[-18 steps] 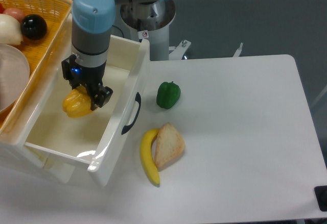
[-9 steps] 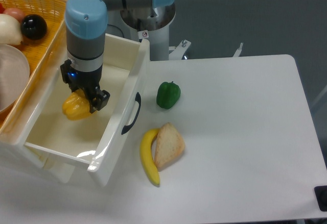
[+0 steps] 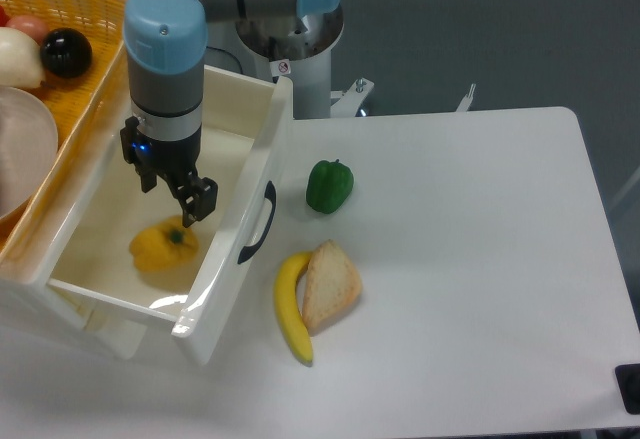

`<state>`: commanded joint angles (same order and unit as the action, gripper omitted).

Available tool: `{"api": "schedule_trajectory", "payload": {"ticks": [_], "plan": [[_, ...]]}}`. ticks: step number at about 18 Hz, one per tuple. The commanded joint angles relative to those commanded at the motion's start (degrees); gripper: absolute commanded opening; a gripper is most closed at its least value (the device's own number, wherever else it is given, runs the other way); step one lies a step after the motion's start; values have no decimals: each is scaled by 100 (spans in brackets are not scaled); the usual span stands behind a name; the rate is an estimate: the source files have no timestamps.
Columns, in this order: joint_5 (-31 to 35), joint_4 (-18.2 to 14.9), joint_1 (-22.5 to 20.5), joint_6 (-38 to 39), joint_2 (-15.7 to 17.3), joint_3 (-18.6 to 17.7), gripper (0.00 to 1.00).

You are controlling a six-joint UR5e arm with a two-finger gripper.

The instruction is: Place the yellow pepper in the top drawer

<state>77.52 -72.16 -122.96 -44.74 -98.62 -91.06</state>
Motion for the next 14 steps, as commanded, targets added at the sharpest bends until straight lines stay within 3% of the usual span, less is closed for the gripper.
{"api": "schedule_trajectory", "payload": {"ticks": [9,14], "plan": [[-132,9,-61,0,88,343,88],[-395,17,-491,-17,123,492,92]]}}
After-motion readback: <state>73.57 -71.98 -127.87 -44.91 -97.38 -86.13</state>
